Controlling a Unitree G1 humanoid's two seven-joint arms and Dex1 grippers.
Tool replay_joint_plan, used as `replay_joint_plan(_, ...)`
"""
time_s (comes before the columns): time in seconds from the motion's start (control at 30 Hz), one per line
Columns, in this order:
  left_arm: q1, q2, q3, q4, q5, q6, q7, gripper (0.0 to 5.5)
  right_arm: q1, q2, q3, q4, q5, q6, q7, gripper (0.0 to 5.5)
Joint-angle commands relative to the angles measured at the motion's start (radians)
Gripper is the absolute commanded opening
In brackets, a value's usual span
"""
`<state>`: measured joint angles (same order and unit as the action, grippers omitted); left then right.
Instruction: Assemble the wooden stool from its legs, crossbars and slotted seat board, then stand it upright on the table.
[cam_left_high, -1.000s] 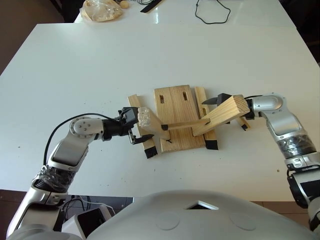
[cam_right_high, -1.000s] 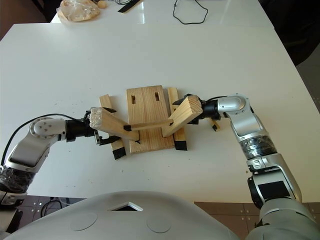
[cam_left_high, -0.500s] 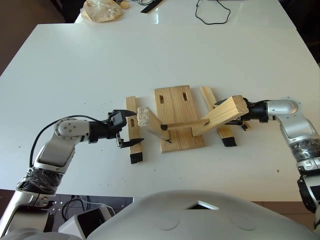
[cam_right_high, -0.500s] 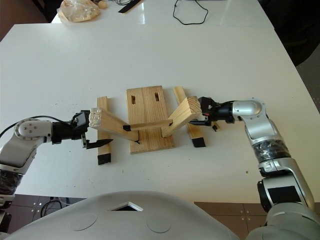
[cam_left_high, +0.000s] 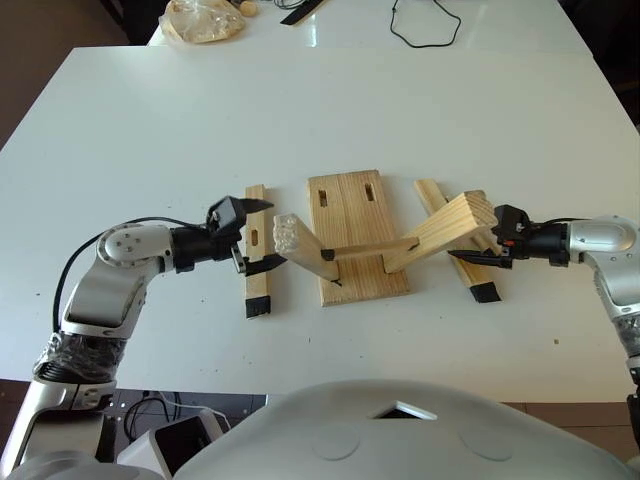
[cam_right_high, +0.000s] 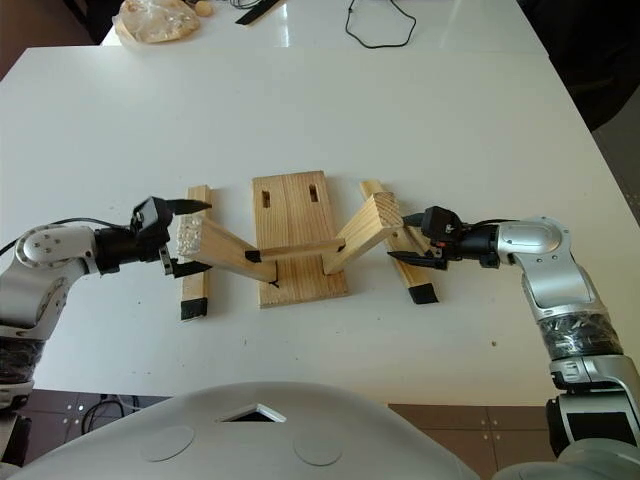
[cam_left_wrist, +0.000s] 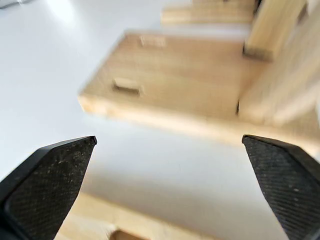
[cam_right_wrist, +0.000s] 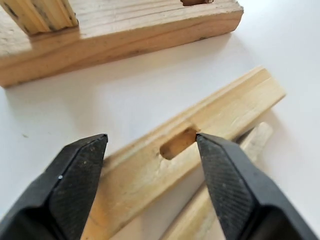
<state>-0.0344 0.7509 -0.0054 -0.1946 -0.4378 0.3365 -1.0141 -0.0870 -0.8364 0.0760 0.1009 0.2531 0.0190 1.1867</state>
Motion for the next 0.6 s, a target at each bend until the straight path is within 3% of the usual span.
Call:
replay_joint_plan(0.03,-0.076,-0.019,0.046,0.001,-0.043,0.075,0.045,5.4,0.017,-0.058,-0.119,-0.186,0.154,0.144,0.025,3.26)
replay_joint_plan(0.2,-0.088,-0.09,-0.026,-0.015,-0.008,0.078,0.097,5.4,0.204,-0.181,-0.142,-0.417,0.27,0.233,0.196,3.26)
replay_joint_plan(0.47,-0.014,-0.155,-0.222,-0.137,0.076,0.065,0.106,5.4,0.304,-0.094,0.171,-0.496,0.098,0.225,0.173,3.26)
replay_joint_plan(0.6,-0.057,-0.23,-0.29,-0.099,0.116,0.083,0.157,5.4,0.289,-0.053,0.245,-0.411,-0.028,0.193,0.1,3.26)
